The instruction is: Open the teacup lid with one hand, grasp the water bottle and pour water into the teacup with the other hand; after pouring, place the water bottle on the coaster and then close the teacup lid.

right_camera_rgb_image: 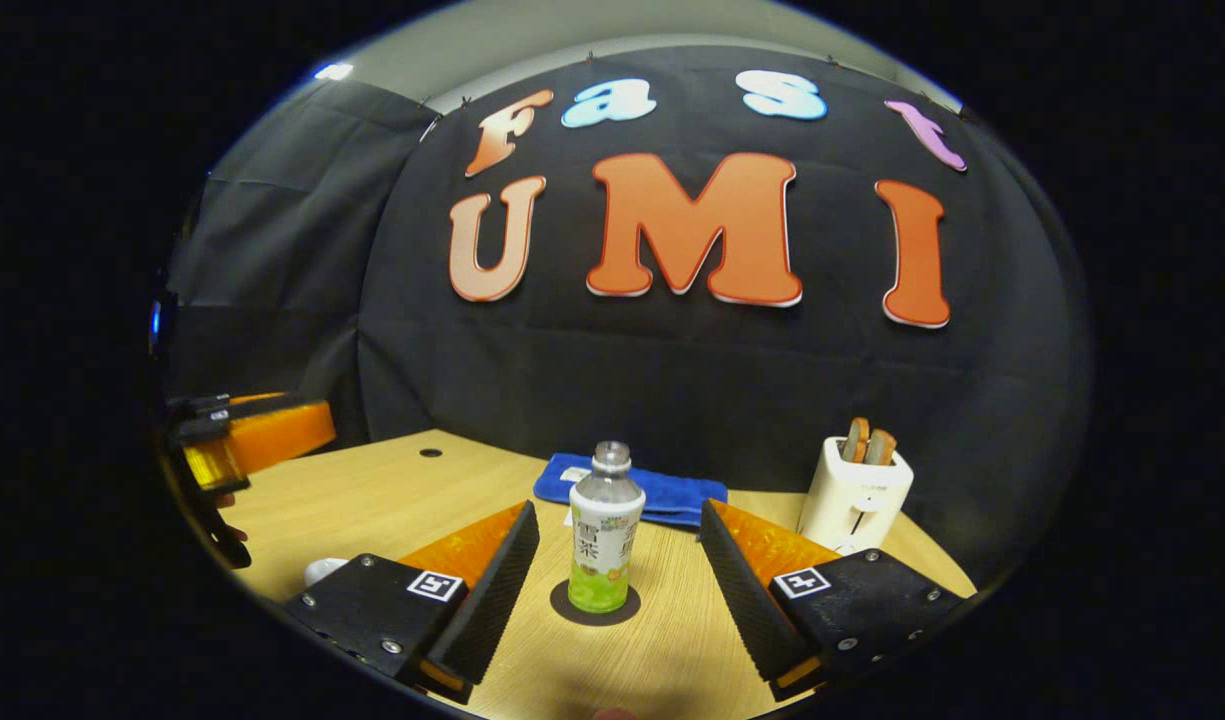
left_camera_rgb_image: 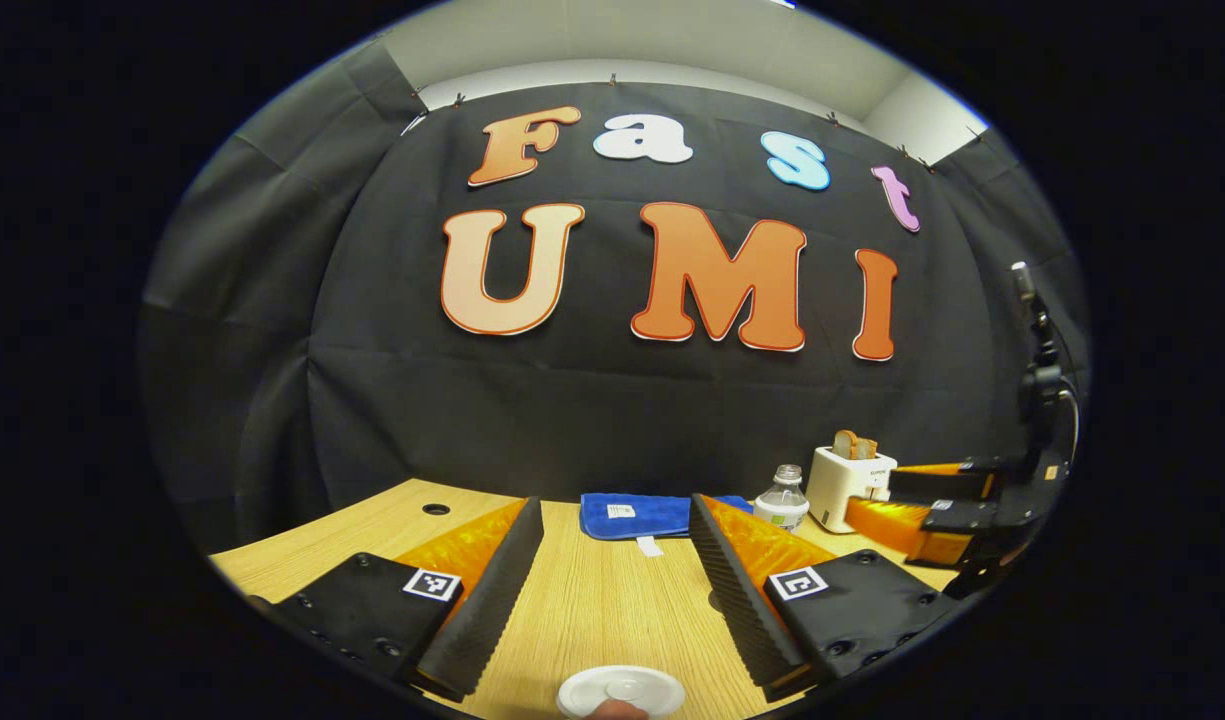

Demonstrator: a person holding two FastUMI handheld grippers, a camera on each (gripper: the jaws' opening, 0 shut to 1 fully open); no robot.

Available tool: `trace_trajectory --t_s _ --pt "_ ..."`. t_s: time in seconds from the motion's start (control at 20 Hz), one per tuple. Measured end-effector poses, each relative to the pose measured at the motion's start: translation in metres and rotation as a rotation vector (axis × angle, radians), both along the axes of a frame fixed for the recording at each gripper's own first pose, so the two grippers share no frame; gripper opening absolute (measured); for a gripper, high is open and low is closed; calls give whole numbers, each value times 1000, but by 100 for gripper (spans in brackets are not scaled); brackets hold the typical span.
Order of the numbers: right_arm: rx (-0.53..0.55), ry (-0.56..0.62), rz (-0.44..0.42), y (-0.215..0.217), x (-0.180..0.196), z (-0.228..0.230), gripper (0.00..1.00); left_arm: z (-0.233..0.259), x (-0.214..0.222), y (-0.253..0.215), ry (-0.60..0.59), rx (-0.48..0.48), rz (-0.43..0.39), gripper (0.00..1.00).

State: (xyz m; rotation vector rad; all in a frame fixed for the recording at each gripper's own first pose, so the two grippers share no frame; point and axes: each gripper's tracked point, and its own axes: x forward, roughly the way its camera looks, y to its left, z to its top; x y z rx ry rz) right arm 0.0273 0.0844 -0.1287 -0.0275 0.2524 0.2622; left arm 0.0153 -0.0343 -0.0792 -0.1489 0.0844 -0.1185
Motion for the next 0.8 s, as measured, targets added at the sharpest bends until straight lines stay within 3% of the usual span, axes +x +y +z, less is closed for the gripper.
trace_trajectory --t_s 0.25,0.45,0.8 --pt "-24 -122 -44 -18 -19 36 97 14 -3 7 -20 47 32 96" --pt "-60 -135 -77 -28 -28 30 97 19 -6 9 -34 50 47 96" --pt "-14 -183 -87 -28 -24 48 100 16 -6 19 -34 81 76 96"
